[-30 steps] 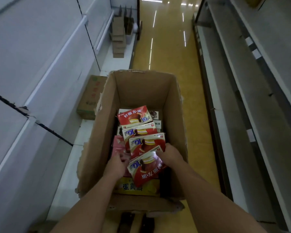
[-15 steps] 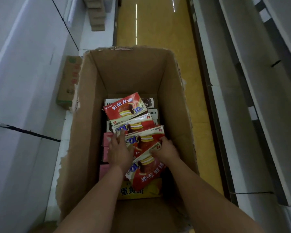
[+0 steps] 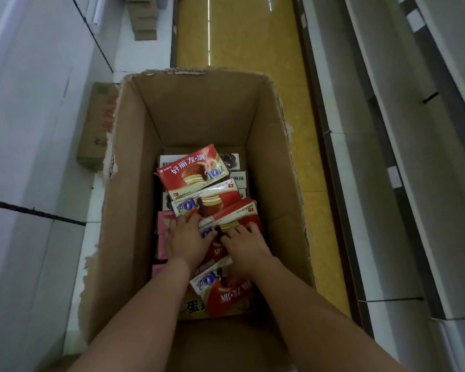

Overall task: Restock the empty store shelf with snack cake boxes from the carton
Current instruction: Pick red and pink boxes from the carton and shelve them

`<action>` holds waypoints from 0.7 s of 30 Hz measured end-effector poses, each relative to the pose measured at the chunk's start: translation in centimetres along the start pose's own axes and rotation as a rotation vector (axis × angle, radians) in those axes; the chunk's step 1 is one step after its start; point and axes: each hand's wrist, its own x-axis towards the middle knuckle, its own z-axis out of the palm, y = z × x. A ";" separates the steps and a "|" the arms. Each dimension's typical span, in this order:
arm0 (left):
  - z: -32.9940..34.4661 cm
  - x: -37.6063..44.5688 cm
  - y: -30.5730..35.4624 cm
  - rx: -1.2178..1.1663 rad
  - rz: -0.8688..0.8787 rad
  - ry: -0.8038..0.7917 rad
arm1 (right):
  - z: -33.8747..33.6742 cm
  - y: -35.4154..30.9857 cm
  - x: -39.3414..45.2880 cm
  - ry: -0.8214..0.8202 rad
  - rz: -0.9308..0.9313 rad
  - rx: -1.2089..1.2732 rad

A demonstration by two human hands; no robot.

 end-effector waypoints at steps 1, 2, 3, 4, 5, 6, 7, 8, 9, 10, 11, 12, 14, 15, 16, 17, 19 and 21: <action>0.1 0.0 -0.1 0.012 0.018 -0.033 | 0.1 -0.1 -0.2 -0.050 -0.017 -0.030; 0.1 0.0 -0.2 -0.012 0.020 -0.059 | 0.3 -0.1 -0.4 -0.093 -0.020 -0.038; 0.2 0.0 -0.3 -0.064 0.013 -0.072 | 0.4 -0.2 -0.6 -0.123 -0.012 -0.031; 0.3 0.0 -0.3 -0.137 0.003 -0.077 | 0.6 -0.4 -0.8 -0.137 -0.001 -0.018; 0.4 -0.1 -0.4 -0.214 -0.004 -0.079 | 0.8 -0.6 -1.0 -0.140 0.011 -0.006; 0.4 -0.2 -0.2 -0.281 -0.012 -0.088 | 1.0 -0.7 -1.1 -0.137 0.020 0.009; 0.3 -0.5 -0.1 -0.336 -0.023 -0.114 | 1.2 -1.0 -1.2 -0.130 0.029 0.023; 0.2 -0.7 0.1 -0.371 -0.033 -0.150 | 1.4 -1.2 -1.3 -0.123 0.035 0.033; 0.2 -0.8 0.1 -0.384 -0.038 -0.181 | 1.5 -1.3 -1.4 -0.120 0.038 0.042; 0.0 -1.1 0.0 -0.377 -0.038 -0.199 | 1.5 -1.3 -1.6 -0.130 0.039 0.052; -0.2 -1.4 -0.1 -0.363 -0.041 -0.202 | 1.3 -1.3 -1.9 -0.159 0.046 0.080; -0.5 -1.8 -0.3 -0.365 -0.046 -0.189 | 1.0 -1.1 -2.3 -0.183 0.064 0.144; -1.2 -2.4 -0.7 -0.407 -0.069 -0.150 | 0.2 -0.2 -3.0 -0.202 0.130 0.364; -2.0 -2.8 -0.8 -0.415 -0.084 -0.120 | -0.6 0.2 -3.5 -0.200 0.169 0.498; -2.8 -3.2 -0.9 -0.415 -0.109 -0.087 | -1.3 0.7 -4.0 -0.210 0.207 0.649; -3.8 -3.5 -1.0 -0.422 -0.146 -0.048 | -2.3 1.1 -4.6 -0.216 0.241 0.806; -5.6 -3.7 -1.1 -0.471 -0.215 0.023 | -4.2 1.8 -6.0 -0.211 0.292 1.055; -7.5 -4.2 -1.1 -0.549 -0.230 0.110 | -6.3 2.4 -7.8 -0.154 0.343 1.279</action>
